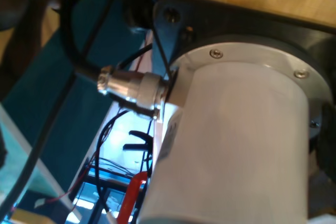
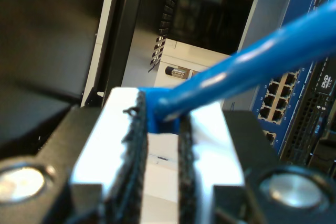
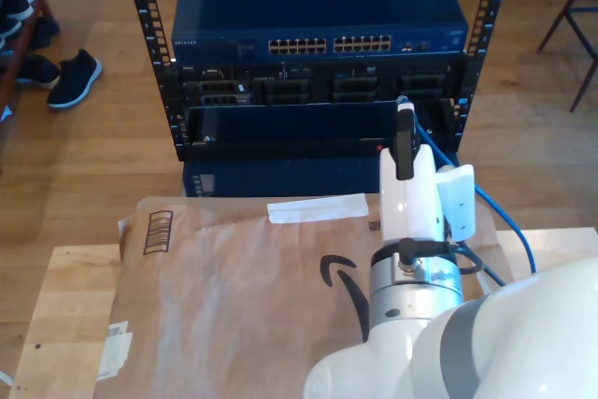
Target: Grab the cable and plug it in
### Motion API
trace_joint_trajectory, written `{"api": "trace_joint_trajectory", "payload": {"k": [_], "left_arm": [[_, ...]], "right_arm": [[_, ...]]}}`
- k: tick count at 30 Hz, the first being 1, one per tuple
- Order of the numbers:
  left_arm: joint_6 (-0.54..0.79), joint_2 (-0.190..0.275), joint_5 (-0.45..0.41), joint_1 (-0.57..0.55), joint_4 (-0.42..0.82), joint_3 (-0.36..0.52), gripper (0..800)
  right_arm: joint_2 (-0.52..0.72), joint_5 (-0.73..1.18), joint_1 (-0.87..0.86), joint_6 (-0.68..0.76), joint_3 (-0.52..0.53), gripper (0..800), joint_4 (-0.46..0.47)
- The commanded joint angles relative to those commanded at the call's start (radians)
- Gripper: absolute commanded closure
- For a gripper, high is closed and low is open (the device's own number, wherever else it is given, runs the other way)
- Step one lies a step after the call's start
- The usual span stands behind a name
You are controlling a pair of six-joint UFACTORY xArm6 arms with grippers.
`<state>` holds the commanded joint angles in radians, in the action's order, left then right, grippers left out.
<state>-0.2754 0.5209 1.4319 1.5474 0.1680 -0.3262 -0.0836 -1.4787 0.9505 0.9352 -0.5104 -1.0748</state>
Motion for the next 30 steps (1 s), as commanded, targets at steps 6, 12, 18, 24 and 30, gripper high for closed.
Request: {"api": "trace_joint_trajectory", "payload": {"k": [6,12,18,24,30], "left_arm": [[0.032,0.032,-0.069,0.028,-0.002,0.069,1],[0.146,0.041,-0.235,0.141,-0.002,0.149,1],[0.207,0.044,-0.333,0.198,-0.011,0.19,0],[0.209,-0.035,-0.354,0.196,-0.051,0.21,0],[0.21,-0.037,-0.356,0.198,-0.055,0.21,0]], "right_arm": [[-0.031,0.0,-0.002,0.002,-0.006,800,-0.003],[-0.031,0.0,-0.006,0.003,-0.014,800,-0.048],[-0.052,-0.002,-0.003,0.003,-0.02,800,-0.048],[-0.087,-0.002,-0.006,0.029,-0.043,800,-0.049],[-0.169,-0.009,-0.003,0.13,-0.08,800,-0.049]]}}
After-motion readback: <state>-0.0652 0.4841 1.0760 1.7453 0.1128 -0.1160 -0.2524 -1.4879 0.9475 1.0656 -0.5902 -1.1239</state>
